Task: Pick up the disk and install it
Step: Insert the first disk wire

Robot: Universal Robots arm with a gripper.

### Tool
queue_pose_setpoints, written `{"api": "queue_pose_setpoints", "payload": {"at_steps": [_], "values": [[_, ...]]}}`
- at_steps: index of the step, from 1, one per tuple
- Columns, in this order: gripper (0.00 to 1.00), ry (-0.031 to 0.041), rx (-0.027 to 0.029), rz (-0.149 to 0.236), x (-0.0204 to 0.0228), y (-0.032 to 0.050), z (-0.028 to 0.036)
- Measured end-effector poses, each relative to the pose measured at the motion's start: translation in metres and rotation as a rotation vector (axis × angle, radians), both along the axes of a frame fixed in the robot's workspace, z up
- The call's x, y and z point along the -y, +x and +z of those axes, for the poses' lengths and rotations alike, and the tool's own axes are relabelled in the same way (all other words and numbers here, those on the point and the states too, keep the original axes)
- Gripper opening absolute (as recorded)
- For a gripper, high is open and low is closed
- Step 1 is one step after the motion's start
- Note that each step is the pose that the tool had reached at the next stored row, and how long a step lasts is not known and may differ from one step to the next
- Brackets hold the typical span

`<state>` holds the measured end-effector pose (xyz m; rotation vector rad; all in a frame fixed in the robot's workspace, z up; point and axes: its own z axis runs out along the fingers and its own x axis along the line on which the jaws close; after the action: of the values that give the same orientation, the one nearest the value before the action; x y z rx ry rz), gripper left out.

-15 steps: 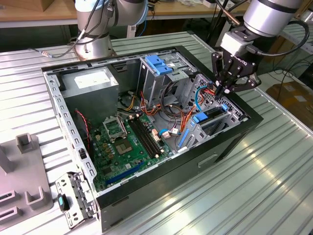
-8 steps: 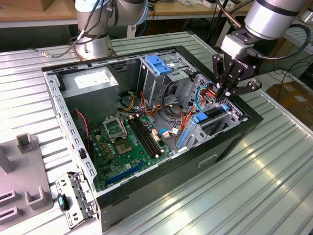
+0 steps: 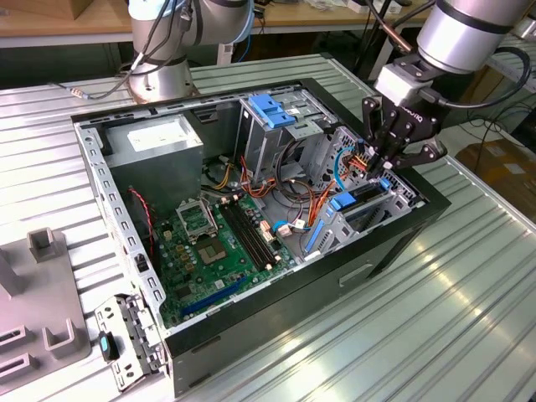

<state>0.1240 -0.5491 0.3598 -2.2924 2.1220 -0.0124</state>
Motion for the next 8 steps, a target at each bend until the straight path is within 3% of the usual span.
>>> {"api": "queue_pose_setpoints", "payload": {"at_steps": [8], "values": [[0.17,0.0036,0.0000,0.000,0.0018,-0.0011,-0.0019]]}}
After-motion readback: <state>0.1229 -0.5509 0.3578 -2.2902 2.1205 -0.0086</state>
